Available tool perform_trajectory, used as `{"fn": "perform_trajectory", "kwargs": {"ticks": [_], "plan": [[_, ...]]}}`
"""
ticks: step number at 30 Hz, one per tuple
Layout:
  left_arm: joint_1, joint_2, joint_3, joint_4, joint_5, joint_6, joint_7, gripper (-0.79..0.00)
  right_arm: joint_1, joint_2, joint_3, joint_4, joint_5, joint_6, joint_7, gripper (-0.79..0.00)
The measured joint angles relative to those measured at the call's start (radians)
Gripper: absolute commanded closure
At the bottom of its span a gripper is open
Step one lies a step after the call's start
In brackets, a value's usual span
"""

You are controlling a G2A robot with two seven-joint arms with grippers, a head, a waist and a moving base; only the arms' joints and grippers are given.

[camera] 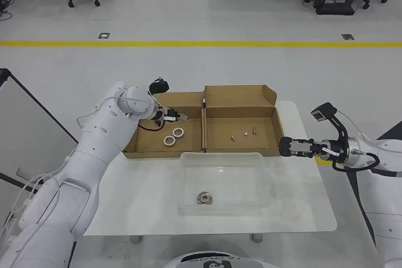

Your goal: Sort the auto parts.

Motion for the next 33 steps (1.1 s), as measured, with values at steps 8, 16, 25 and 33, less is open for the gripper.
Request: {"fn": "perform_trajectory", "kwargs": {"ticks": [8, 16, 25, 33], "plan": [[-0.012, -0.002, 0.011, 0.032, -0.002, -0.004, 0.001, -0.785, 0.0, 0.0, 0.0, 0.0, 0.0, 0.0, 0.0, -0.785], [0.005, 0.002, 0.005, -0.003, -0.004, -0.048, 0.021, -0.785, 0.0, 0.0, 0.0, 0.0, 0.0, 0.0, 0.0, -0.785], [0.137, 0.058, -0.065, -0.303, 0.01, -0.306, -0.081, -0.785, 0.0, 0.0, 0.0, 0.0, 0.0, 0.0, 0.0, -0.785], [0.321, 0.109, -0.117, -0.669, 0.049, -0.415, -0.206, -0.785, 0.0, 0.0, 0.0, 0.0, 0.0, 0.0, 0.0, -0.785]]}}
